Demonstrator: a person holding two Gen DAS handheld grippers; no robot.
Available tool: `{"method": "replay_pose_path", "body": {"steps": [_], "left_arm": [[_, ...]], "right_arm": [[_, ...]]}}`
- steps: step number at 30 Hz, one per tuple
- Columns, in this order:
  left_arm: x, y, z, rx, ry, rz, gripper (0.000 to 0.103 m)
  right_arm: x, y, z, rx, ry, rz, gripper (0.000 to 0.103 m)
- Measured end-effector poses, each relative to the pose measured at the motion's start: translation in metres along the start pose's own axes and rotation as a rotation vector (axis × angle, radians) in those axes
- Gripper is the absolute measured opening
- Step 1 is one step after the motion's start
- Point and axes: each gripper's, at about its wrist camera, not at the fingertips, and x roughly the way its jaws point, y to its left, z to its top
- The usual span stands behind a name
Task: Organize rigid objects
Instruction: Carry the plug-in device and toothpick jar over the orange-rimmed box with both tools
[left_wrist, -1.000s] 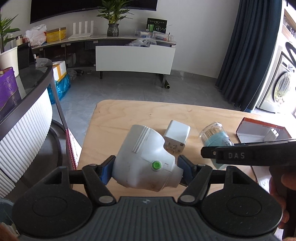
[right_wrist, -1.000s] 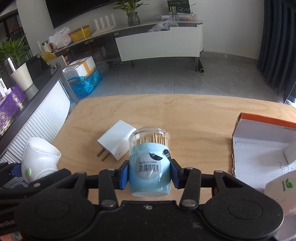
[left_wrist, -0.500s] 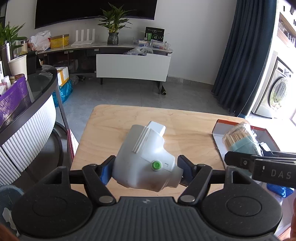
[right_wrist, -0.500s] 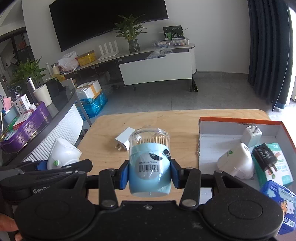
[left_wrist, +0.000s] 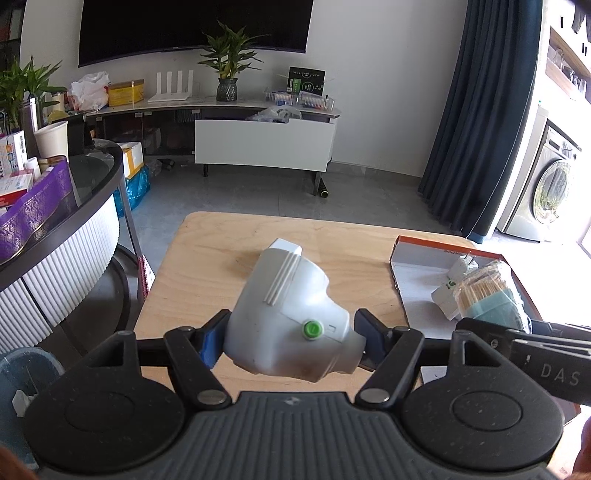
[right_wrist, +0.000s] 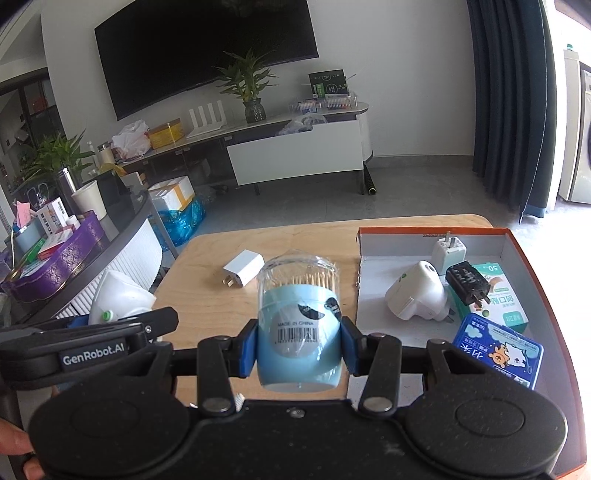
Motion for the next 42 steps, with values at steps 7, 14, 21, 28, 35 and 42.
{"method": "replay_pose_path", "body": {"steps": [7,14,21,28,35,42], "left_arm": [[-0.011,-0.009,-0.007,-0.007,-0.005,-0.001,0.073],[-0.015,-0.02,-0.01,0.01,-0.006,-0.017,0.073],[-0.019,-0.032,-0.011,0.031,-0.011,-0.042,0.073],[-0.02,-0.043,-0.016,0.051,-0.004,-0.065,0.073],[-0.019,-0.055,-0.019,0.069,0.001,-0.091,0.073],[-0.017,-0.061,-0.02,0.073,0.007,-0.1,0.073]], "right_arm": [[-0.02,-0.01,-0.007,0.006,-0.022,-0.011,0.055],[-0.037,-0.019,-0.01,-0.004,-0.047,-0.044,0.055],[-0.049,-0.034,-0.011,0.014,-0.06,-0.068,0.055],[-0.057,-0.046,-0.013,0.024,-0.07,-0.09,0.055],[-0.062,-0.056,-0.014,0.044,-0.072,-0.107,0.055],[-0.064,-0.062,-0.015,0.055,-0.074,-0.117,0.055]]}}
